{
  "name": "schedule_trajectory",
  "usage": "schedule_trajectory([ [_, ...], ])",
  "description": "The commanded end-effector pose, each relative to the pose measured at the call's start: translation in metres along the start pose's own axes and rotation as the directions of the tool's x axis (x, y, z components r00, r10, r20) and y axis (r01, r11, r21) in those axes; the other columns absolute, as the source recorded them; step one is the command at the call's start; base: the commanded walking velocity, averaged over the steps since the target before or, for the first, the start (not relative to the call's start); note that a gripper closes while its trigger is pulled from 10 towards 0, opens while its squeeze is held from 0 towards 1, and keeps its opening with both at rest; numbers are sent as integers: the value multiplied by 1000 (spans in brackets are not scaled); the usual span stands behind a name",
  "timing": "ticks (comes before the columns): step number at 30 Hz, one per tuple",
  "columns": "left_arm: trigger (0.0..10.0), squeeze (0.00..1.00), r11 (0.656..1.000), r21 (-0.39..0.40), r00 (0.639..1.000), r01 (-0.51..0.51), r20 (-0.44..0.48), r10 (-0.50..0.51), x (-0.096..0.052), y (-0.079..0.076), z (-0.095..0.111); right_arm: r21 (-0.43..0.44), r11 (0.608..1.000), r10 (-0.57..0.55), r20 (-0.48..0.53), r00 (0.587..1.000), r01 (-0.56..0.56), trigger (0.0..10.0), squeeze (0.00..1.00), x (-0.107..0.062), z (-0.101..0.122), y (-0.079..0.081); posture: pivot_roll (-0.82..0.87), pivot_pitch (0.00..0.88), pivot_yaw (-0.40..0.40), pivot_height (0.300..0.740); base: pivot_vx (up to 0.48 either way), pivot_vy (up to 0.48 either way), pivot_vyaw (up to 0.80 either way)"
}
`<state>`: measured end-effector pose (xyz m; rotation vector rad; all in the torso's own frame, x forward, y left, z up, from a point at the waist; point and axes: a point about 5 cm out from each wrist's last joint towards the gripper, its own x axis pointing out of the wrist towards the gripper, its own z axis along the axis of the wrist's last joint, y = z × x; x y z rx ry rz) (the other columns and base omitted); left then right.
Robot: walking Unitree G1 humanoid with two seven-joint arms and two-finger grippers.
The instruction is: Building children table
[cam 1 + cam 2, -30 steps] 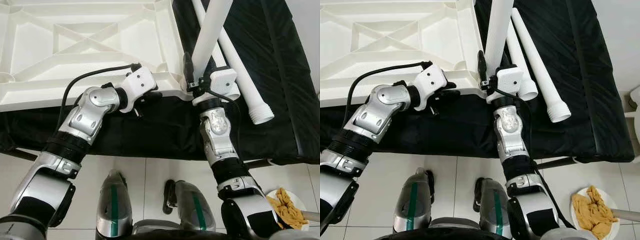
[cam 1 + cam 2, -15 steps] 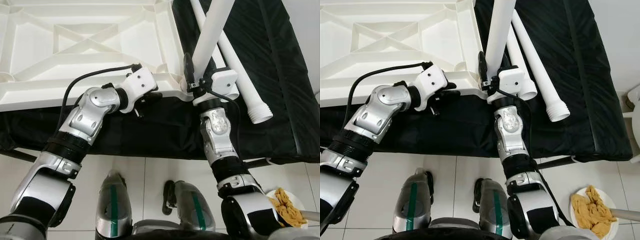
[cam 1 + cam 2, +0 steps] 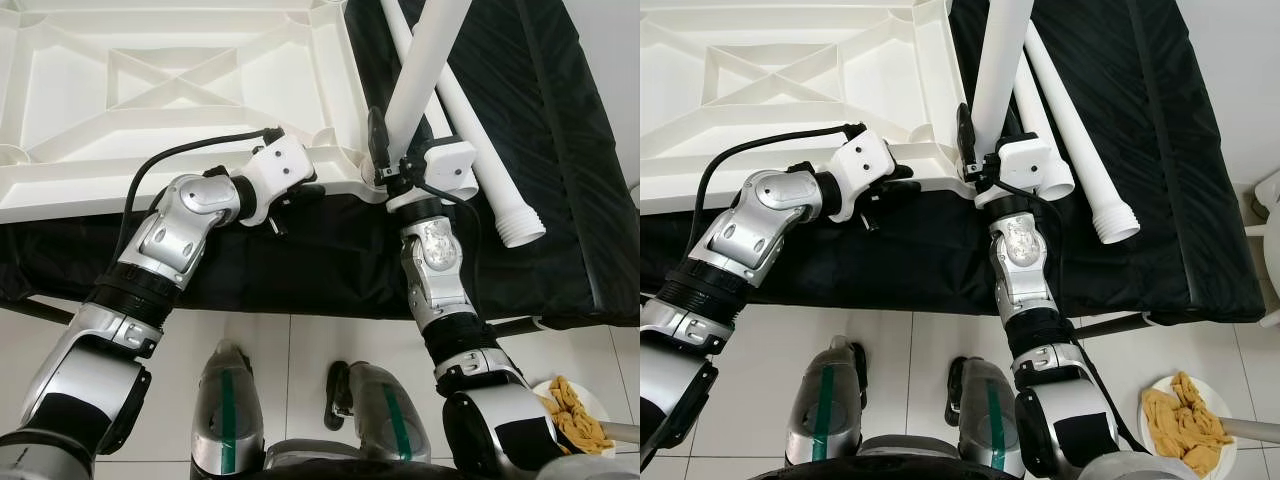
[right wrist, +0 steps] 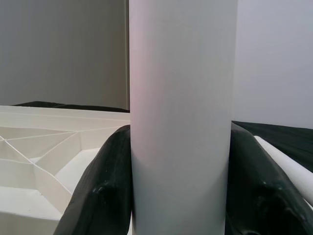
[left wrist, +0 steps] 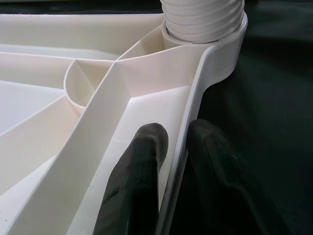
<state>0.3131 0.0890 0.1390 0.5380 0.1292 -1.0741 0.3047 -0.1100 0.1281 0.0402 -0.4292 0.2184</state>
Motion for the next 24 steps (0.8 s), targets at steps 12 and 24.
schedule_trajectory([
  [12,10000,1000,999,47,995,17,97,-21,-9,9,29,21,999,-48,-92,995,51,10000,0,-2,-7,-14,87,74,-54,740,0,0,0],
  [24,10000,0,998,63,996,-8,88,3,-8,12,30,94,995,-45,8,999,44,10000,0,24,21,-17,86,73,-55,740,0,0,0],
])
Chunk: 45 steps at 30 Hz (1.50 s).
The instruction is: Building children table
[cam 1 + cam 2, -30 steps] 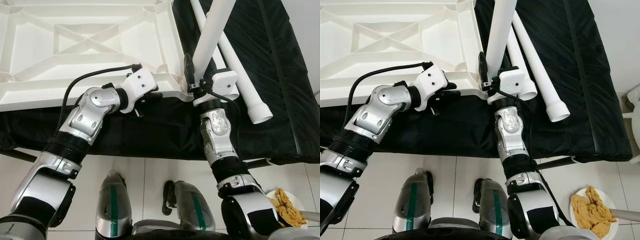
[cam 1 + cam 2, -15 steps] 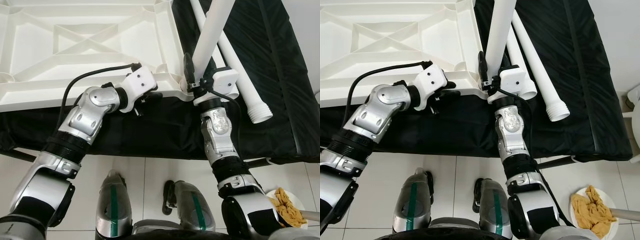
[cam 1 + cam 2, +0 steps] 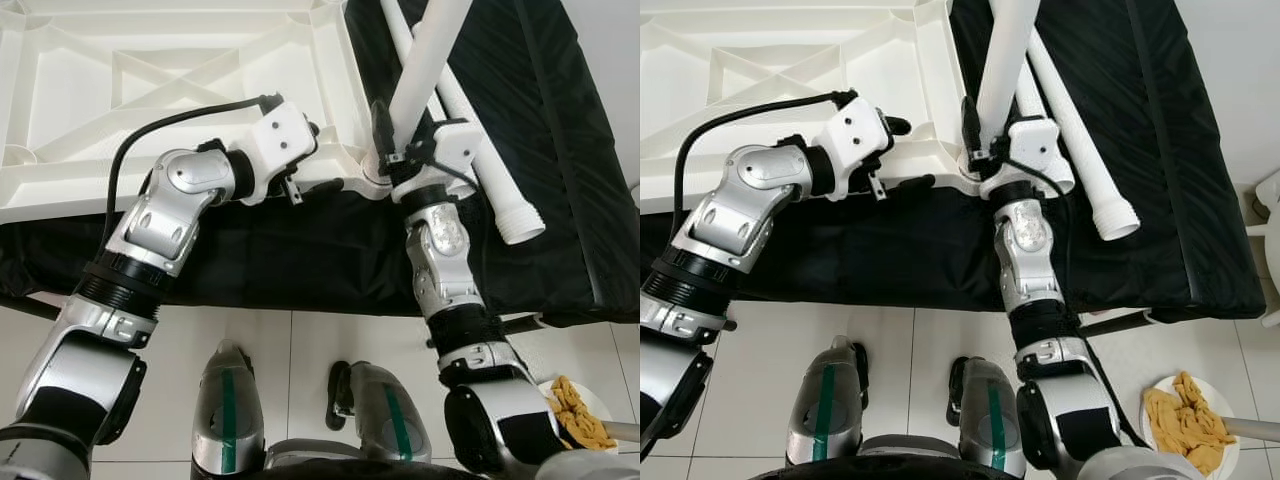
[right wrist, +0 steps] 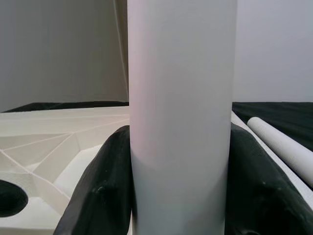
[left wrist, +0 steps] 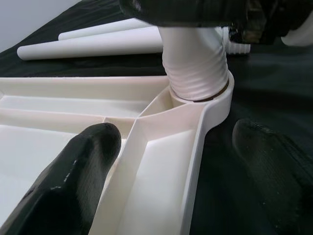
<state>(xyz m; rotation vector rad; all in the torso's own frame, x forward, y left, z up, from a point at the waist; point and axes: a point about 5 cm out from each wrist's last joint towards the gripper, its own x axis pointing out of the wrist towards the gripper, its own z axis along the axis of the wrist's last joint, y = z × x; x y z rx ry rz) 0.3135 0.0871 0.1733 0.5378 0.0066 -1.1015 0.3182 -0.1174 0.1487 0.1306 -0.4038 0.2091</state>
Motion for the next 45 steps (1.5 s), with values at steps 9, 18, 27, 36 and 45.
schedule_trajectory([
  [9,10000,0,998,-44,999,-39,12,39,0,4,1,43,998,33,73,997,-36,10000,0,18,26,-3,91,66,-62,740,0,0,0],
  [18,10000,0,992,-81,994,-99,35,102,-1,9,3,52,997,56,74,996,-60,10000,0,20,30,-2,91,63,-65,740,0,0,0],
  [27,10000,0,967,-125,964,-224,118,238,-4,23,14,16,998,64,20,998,-64,10000,0,21,23,-16,97,48,-71,740,0,0,0],
  [36,10000,0,899,-282,901,-335,184,393,-7,41,23,-3,999,43,6,999,-43,10000,0,24,25,-28,95,33,-72,740,0,0,0],
  [45,10000,0,863,-271,862,-426,169,478,-11,60,23,-6,999,54,21,998,-54,10000,0,30,31,-29,93,17,-79,740,0,0,0],
])
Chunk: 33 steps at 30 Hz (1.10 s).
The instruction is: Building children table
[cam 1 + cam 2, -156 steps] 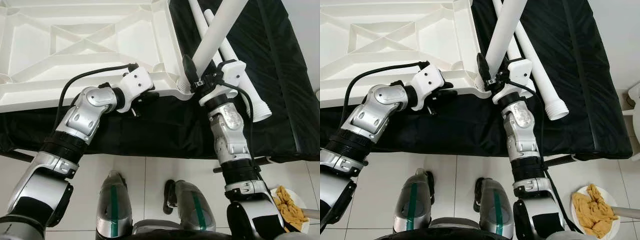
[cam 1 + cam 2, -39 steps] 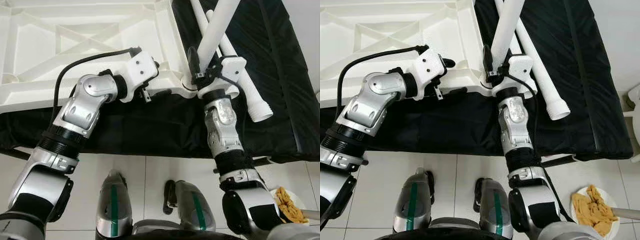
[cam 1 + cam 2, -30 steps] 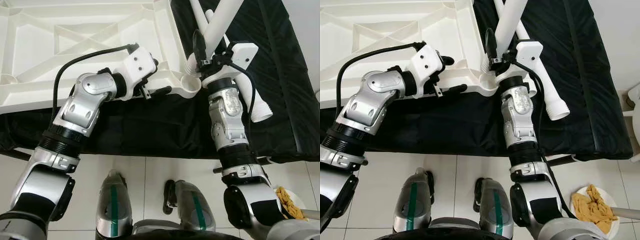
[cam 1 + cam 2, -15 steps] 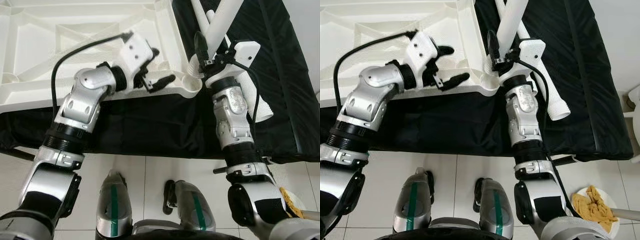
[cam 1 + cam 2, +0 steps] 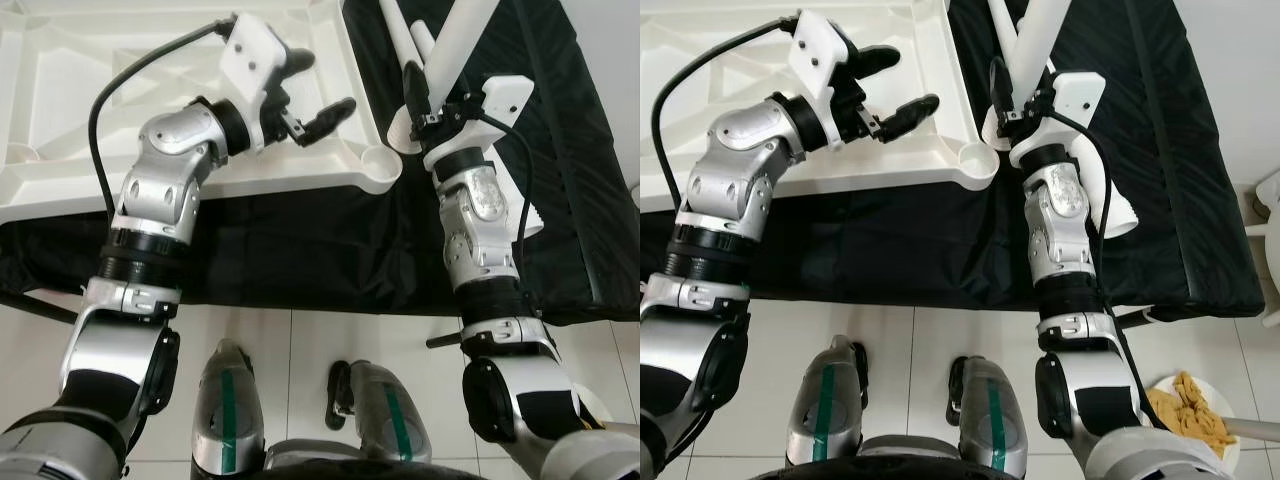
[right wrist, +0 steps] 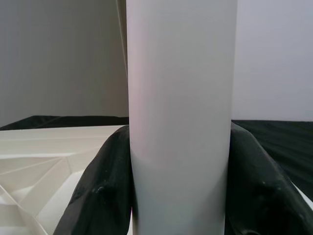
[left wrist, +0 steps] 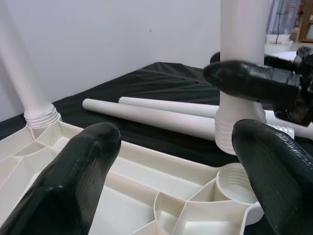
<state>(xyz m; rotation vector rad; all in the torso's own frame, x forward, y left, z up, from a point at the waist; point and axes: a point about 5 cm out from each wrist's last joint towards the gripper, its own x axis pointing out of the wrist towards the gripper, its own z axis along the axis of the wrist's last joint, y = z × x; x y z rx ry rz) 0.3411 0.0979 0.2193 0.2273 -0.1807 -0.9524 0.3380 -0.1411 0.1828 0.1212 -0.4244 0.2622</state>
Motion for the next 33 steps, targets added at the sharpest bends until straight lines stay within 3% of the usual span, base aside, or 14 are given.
schedule_trajectory([
  [1,10000,0,962,-16,962,-274,-11,273,0,15,-3,-5,1000,-1,4,1000,1,10000,0,2,3,-5,93,17,-79,740,0,0,0],
  [8,10000,0,936,-100,942,-337,-21,336,6,24,1,-44,999,16,0,1000,-16,10000,0,4,4,-4,82,26,-55,740,0,0,0],
  [13,10000,0,888,-127,897,-443,-48,440,5,31,3,-98,995,25,-54,998,-30,10000,0,1,-1,-2,74,35,-41,740,0,0,0],
  [15,10000,0,882,-69,884,-466,-1,467,2,31,8,-98,995,25,-68,997,-32,10000,0,-1,-3,-2,74,35,-41,740,0,0,0],
  [19,10000,0,925,-119,931,-361,18,366,5,23,12,-98,994,46,-79,996,-54,10000,0,-3,-5,-3,81,41,-51,740,0,0,0],
  [23,10000,0,944,-163,953,-287,47,298,6,18,14,-97,993,63,-89,994,-71,10000,0,-3,-6,-3,83,41,-56,740,0,0,0],
  [24,10000,1000,951,-178,962,-254,57,268,6,15,16,-97,992,73,-89,993,-82,10000,0,-3,-6,-4,83,41,-56,740,0,0,0],
  [29,10000,1000,967,-196,983,-163,56,177,9,5,17,-89,988,118,-89,989,-126,10000,0,-2,-4,-5,88,39,-68,740,0,0,0],
  [30,10000,188,979,-172,988,-112,82,128,11,-1,21,-85,985,142,-94,985,-150,10000,0,-2,-3,-4,90,39,-69,740,0,0,0],
  [31,10000,188,979,-172,988,-112,82,128,11,-1,21,-85,985,142,-94,985,-150,10000,0,-2,-3,-4,90,39,-69,740,0,0,0],
  [32,10000,0,987,-152,992,-48,111,65,12,-9,26,-80,980,176,-104,979,-184,10000,0,-3,-3,-3,96,40,-73,740,0,0,0],
  [33,10000,0,987,-152,992,-48,111,65,12,-9,26,-80,980,176,-104,979,-184,10000,0,-3,-3,-3,96,40,-73,740,0,0,0],
])
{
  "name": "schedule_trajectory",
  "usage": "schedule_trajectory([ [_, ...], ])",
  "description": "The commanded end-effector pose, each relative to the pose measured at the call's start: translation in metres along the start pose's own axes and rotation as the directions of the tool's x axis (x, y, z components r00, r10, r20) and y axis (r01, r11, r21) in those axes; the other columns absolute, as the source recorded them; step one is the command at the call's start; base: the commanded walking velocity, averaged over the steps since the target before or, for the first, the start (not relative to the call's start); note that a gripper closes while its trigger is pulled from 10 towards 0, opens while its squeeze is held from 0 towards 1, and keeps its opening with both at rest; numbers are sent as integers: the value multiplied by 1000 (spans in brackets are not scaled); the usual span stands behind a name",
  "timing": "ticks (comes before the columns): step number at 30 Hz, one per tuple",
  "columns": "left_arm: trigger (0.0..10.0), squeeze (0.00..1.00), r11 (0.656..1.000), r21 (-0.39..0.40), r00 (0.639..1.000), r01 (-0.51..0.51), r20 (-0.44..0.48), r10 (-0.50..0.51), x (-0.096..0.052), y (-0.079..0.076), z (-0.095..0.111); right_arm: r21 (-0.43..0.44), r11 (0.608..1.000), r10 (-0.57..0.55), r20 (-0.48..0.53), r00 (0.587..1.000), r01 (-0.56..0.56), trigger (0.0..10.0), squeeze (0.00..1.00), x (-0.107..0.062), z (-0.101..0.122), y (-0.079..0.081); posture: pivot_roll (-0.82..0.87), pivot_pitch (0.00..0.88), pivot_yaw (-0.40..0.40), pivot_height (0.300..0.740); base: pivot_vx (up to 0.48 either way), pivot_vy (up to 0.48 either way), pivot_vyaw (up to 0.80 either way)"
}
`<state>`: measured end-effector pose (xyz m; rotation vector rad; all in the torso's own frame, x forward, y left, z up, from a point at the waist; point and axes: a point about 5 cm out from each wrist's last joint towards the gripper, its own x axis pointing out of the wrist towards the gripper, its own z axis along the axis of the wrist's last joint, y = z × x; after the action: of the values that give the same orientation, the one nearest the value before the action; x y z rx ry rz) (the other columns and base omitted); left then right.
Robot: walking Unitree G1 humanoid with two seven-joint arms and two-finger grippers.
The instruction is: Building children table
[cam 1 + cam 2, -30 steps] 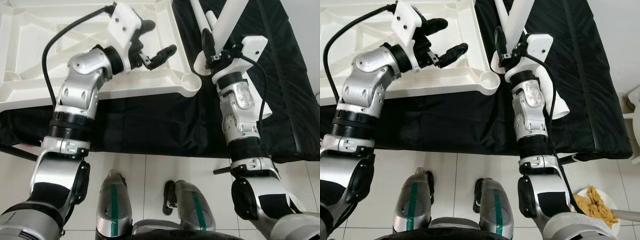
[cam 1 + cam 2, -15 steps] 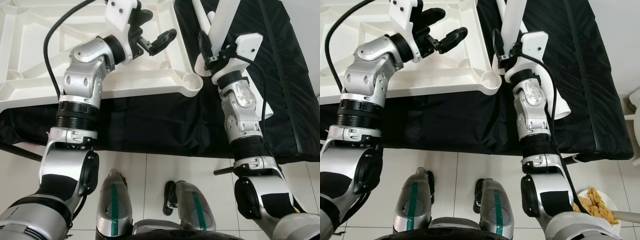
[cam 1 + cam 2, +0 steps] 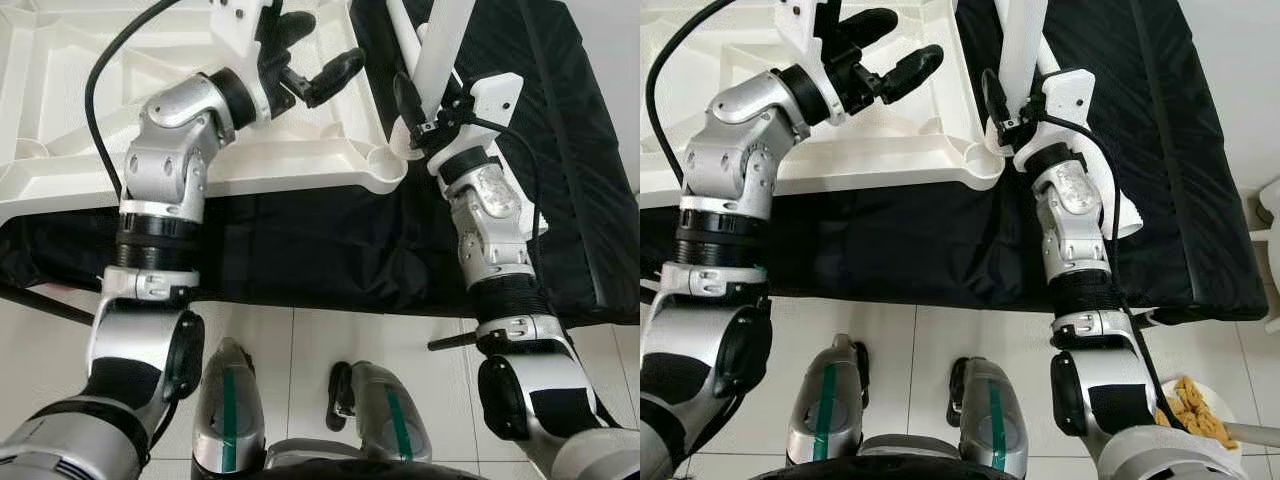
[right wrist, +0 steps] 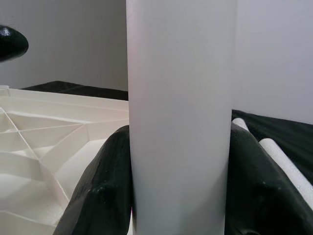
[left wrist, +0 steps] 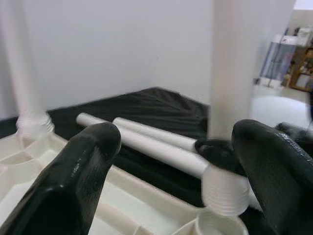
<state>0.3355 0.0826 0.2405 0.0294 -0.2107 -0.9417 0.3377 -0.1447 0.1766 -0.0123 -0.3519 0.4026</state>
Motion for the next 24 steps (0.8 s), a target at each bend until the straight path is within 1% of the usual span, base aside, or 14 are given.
schedule_trajectory([
  [1,10000,0,999,-18,1000,28,13,-28,2,-8,3,0,999,54,-4,999,-54,10000,0,1,2,3,96,40,-73,740,0,0,0],
  [3,10000,0,995,-39,995,92,26,-91,3,-15,6,11,993,117,-11,993,-117,10000,0,-1,1,7,99,40,-73,740,0,0,0],
  [4,10000,0,995,-39,995,92,26,-91,3,-15,6,11,993,117,-11,993,-117,10000,0,-1,1,7,99,40,-73,740,0,0,0],
  [5,10000,0,992,-60,993,114,37,-112,3,-17,9,22,988,151,-15,988,-151,10000,0,-1,1,10,103,40,-73,740,0,0,0],
  [6,10000,0,992,-60,993,114,37,-112,3,-17,9,22,988,151,-15,988,-151,10000,0,-1,1,10,103,40,-73,740,0,0,0],
  [9,10000,0,972,-129,978,198,89,-187,3,-22,20,43,966,257,-31,966,-255,10000,0,-4,-1,20,105,41,-73,740,0,0,0],
  [10,10000,0,972,-129,978,198,89,-187,3,-22,20,43,966,257,-31,966,-255,10000,0,-4,-1,20,105,41,-73,740,0,0,0],
  [13,10000,0,961,-154,970,230,110,-215,4,-22,26,51,944,328,-36,944,-326,10000,0,-6,-1,26,103,41,-71,740,0,0,0],
  [18,10000,0,955,-164,965,248,123,-230,4,-24,29,59,931,364,-43,930,-361,10000,0,-8,-1,28,98,40,-69,740,0,0,0],
  [21,10000,0,943,-186,958,275,135,-253,5,-25,34,58,907,420,-50,906,-417,10000,0,-12,0,30,91,37,-65,740,0,0,0],
  [24,10000,0,942,-191,958,276,133,-254,6,-25,34,59,904,426,-52,903,-423,10000,0,-13,0,31,90,37,-64,740,0,0,0],
])
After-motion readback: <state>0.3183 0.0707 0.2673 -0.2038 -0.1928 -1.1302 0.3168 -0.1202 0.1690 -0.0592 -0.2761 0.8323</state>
